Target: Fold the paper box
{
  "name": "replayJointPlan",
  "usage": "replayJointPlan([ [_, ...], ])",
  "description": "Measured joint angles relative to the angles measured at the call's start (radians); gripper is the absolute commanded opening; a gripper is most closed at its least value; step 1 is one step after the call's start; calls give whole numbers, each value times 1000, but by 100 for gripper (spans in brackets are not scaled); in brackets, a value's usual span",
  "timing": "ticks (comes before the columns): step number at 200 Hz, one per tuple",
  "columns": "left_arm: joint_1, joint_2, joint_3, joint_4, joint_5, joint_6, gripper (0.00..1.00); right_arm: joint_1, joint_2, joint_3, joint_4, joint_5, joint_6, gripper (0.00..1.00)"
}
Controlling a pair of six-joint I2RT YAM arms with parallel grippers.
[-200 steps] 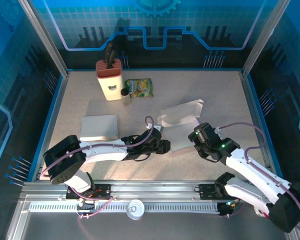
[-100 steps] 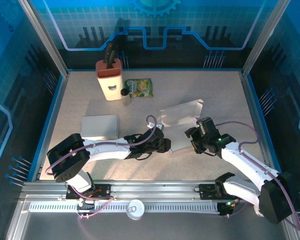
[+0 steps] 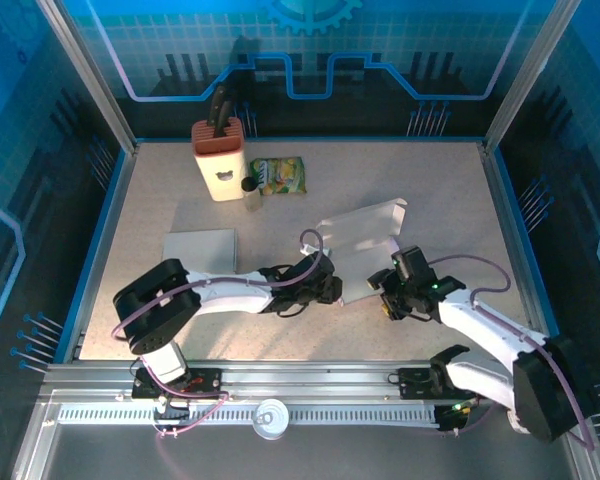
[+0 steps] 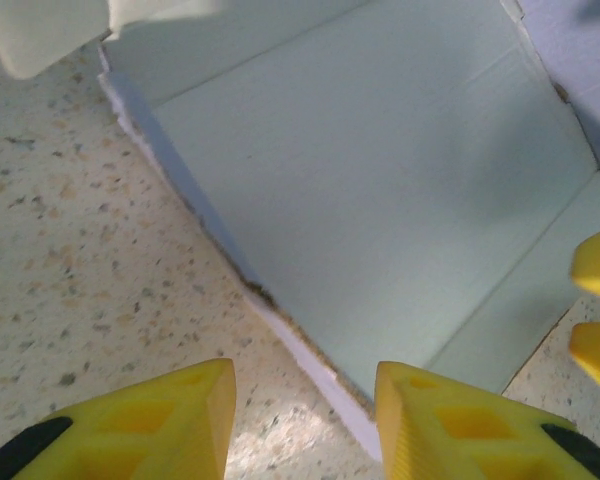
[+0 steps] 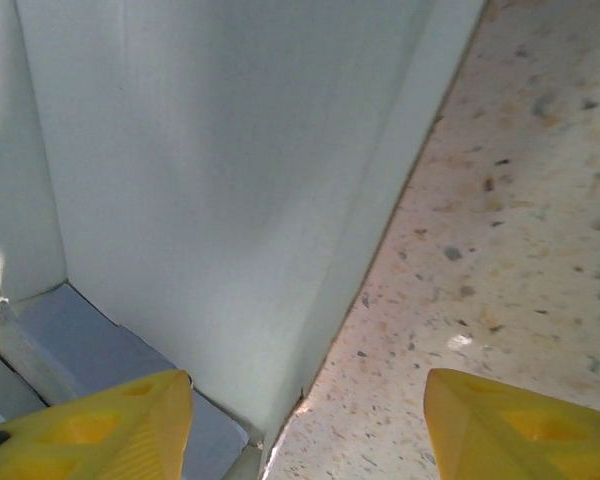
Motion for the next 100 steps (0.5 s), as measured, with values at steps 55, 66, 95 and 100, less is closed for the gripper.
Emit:
replayJointPlan([
  [55,0,24,7,2,3,19,29,13,84,0,127,-64,47,54],
  [66,0,28,7,9,6,22,28,19,84,0,140,-72,58,54],
  [95,0,34,7,27,11,22,26,35,84,0,159,-77,88,53],
  [100,0,35,7,29,11,22,26,39,84,0,163,-77,92,53],
])
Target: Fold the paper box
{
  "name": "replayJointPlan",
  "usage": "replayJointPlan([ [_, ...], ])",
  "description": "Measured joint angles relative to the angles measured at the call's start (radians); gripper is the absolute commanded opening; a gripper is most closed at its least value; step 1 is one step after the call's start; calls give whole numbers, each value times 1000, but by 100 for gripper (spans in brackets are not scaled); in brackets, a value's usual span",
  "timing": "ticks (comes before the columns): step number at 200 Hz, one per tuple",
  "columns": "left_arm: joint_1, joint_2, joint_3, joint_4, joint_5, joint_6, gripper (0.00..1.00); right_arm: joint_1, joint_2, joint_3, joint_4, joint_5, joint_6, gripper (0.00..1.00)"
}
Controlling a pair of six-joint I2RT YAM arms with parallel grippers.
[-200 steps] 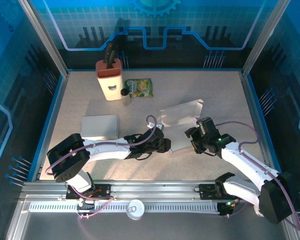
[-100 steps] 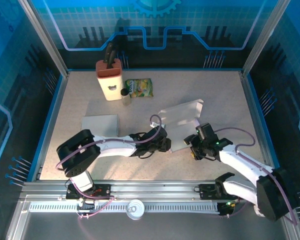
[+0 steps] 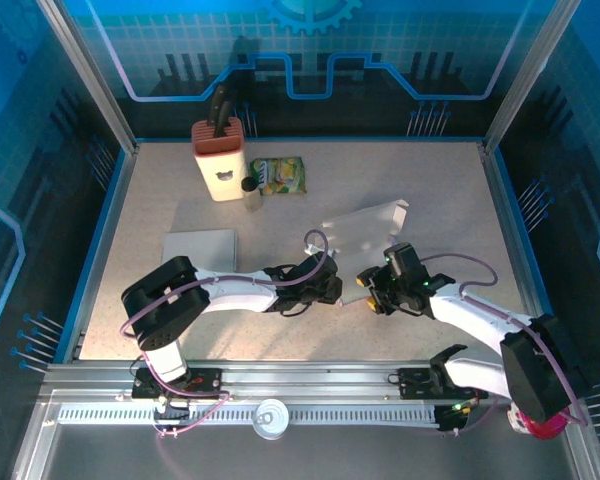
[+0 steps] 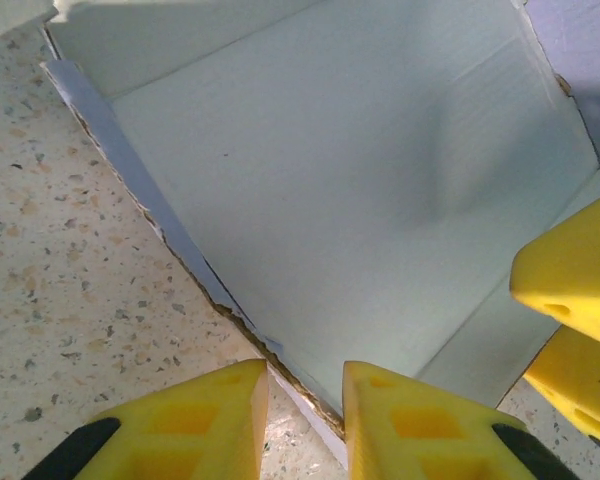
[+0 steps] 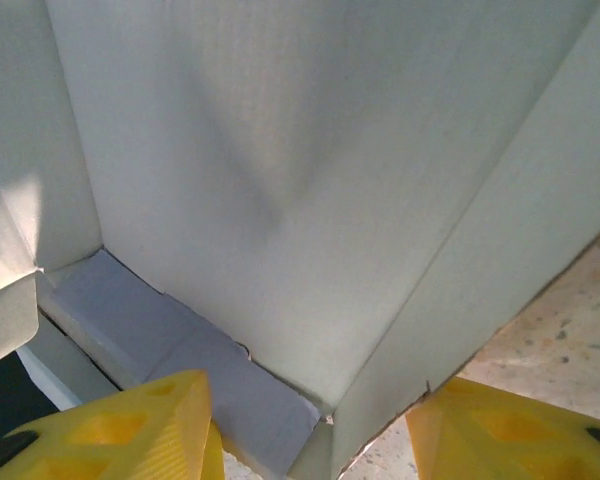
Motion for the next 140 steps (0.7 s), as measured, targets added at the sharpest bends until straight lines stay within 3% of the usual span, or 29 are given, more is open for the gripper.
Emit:
replayJointPlan([
  [67,2,0,0,2,8,0,25,8,64,-1,80,-23,64,52],
  [140,8,0,0,6,14,0,24,9,79,-18,131,-23,157,44],
])
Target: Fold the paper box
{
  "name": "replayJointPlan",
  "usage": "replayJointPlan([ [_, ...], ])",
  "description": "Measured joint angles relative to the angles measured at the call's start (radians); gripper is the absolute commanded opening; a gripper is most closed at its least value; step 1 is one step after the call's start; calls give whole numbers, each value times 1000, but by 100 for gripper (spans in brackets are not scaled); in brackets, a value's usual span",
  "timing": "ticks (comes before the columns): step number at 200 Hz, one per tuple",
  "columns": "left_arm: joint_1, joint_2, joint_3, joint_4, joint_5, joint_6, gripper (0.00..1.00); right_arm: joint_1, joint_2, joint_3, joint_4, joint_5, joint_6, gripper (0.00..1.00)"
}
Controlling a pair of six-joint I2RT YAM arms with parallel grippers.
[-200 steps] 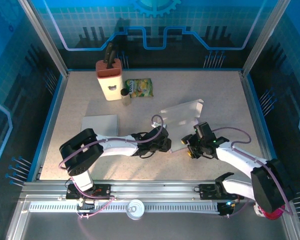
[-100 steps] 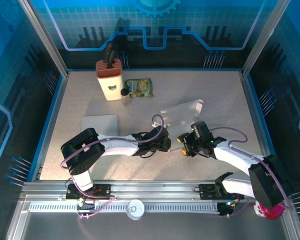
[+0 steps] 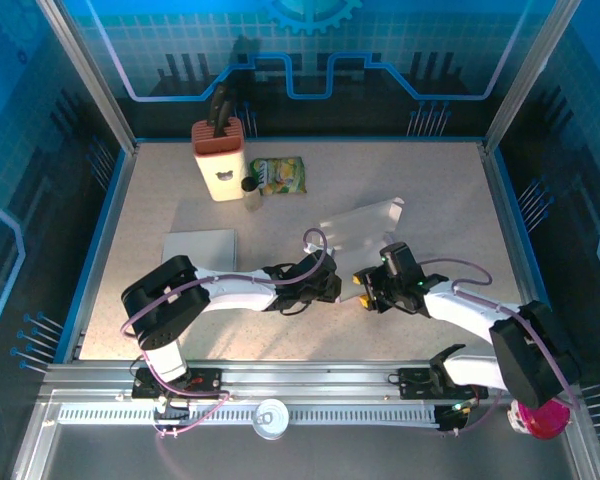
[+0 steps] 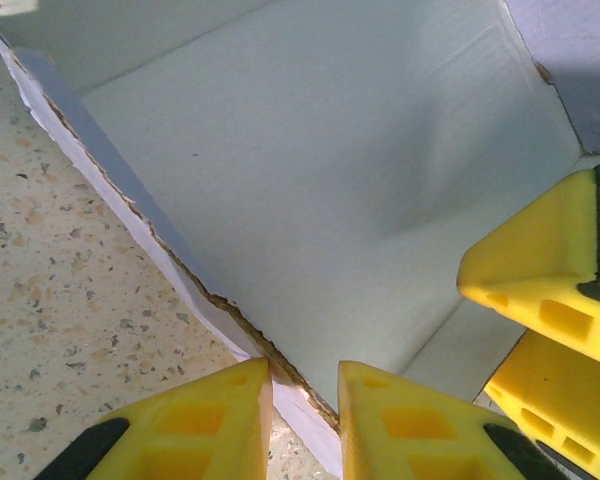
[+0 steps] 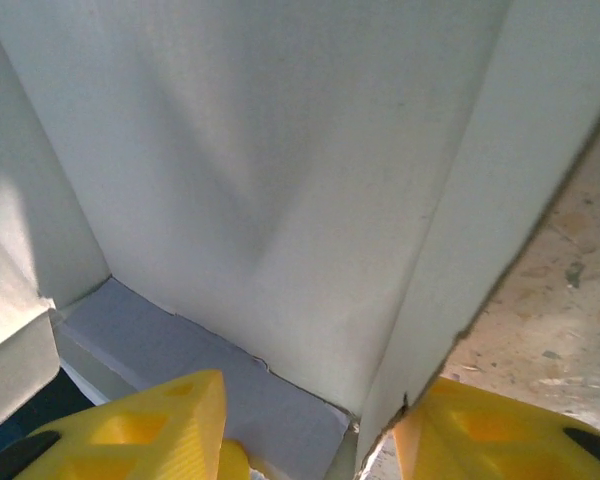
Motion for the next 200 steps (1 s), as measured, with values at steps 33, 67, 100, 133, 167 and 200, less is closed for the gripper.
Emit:
replayJointPlan([
  [33,0,0,-1,0,0,0,26,12,6,-22,36,1,54,36],
  [67,2,-8,-10,-9,0,6,31,37,8,-34,73,7,104,34],
  [100,27,-36,-33,-21,6,27,28,103,8,-45,118,31,176,34],
  [133,52,-44,-37,-28,21,37,26,142,13,-47,134,52,233,35],
  [167,53,-47,-41,-28,28,50,26,195,18,-47,145,65,282,38],
  [200,53,-48,-47,-26,32,50,25,200,53,-47,185,80,309,40],
])
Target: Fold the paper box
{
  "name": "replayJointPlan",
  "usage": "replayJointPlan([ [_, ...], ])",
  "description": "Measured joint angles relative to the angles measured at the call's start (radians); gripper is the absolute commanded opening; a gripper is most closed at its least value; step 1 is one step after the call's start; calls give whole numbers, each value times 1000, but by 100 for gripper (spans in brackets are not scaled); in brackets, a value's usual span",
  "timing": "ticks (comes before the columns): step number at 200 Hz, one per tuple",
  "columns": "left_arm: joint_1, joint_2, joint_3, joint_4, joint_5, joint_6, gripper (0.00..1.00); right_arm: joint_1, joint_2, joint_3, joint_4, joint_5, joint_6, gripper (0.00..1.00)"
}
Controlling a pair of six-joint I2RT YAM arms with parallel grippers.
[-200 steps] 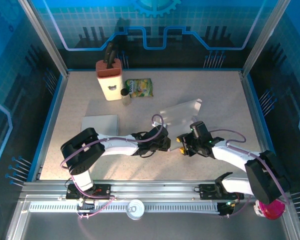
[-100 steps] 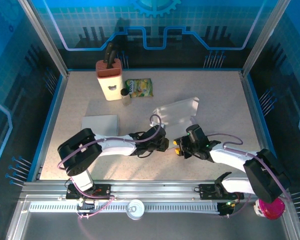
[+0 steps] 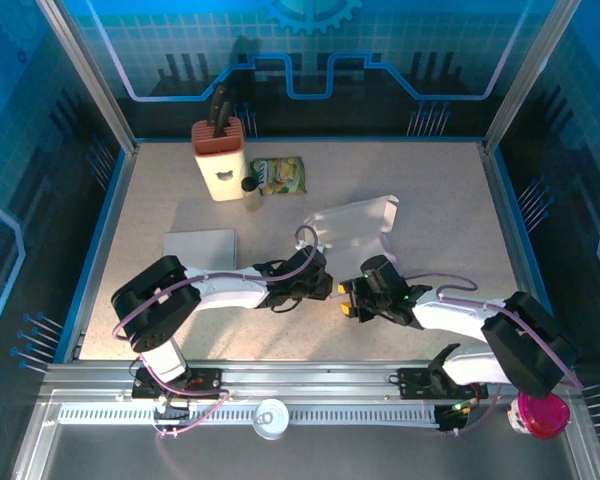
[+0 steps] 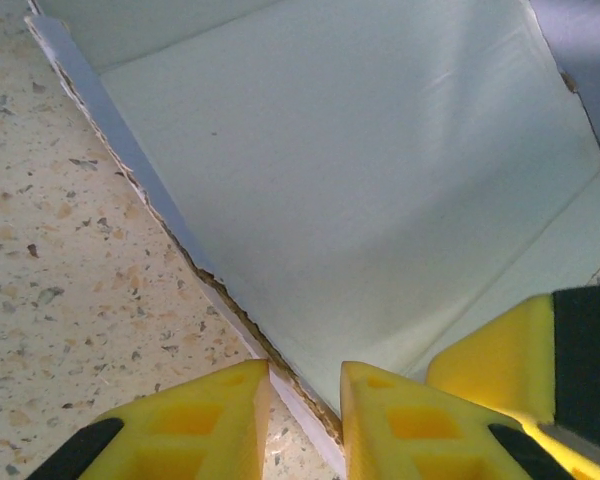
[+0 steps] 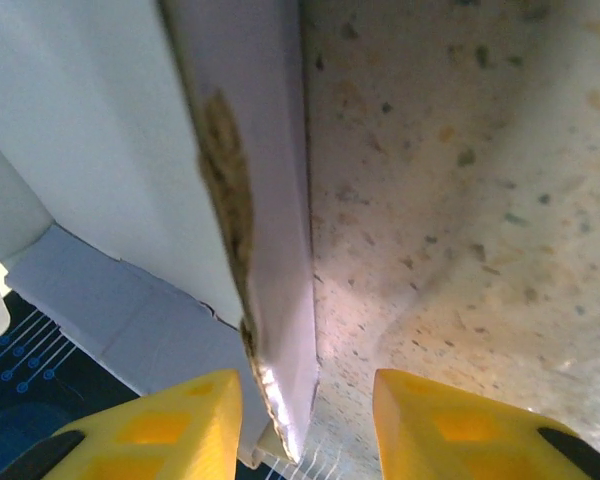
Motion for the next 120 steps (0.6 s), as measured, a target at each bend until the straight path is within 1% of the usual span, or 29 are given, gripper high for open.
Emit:
replayJointPlan([
  [70,0,-10,-16,10,6,0,23,19,78,16,94,30,13,38],
  [103,2,-10,-18,16,11,0,22,40,81,16,123,53,17,37],
  [120,3,-11,-21,21,12,0,23,44,75,15,126,61,17,40],
])
